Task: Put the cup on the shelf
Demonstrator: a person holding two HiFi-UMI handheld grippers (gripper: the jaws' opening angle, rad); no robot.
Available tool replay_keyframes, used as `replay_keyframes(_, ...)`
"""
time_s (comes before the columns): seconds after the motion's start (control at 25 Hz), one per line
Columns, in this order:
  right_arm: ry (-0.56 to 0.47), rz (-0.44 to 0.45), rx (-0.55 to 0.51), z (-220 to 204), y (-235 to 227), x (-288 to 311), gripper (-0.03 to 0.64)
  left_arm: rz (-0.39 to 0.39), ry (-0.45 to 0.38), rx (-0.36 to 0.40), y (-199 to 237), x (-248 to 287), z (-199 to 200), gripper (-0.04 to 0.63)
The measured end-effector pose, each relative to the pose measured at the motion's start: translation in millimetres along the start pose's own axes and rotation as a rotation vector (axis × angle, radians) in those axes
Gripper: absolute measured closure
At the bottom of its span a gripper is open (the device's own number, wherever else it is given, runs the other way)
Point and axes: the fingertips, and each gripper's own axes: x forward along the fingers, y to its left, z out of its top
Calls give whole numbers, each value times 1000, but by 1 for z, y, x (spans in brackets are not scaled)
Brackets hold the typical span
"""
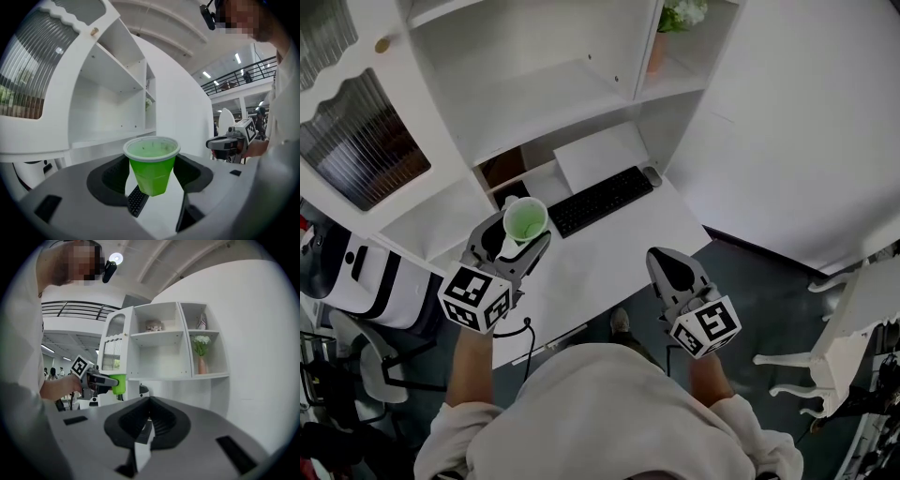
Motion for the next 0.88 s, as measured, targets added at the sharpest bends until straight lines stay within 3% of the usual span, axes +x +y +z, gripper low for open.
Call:
replay_keyframes(0.52, -4, 63, 15, 3, -70, 36, 612, 60, -16, 44, 34, 76, 64, 301)
replay_keyframes(0.88, 0, 33, 41, -4, -106, 36, 612, 97, -44, 68, 67, 111, 113, 301)
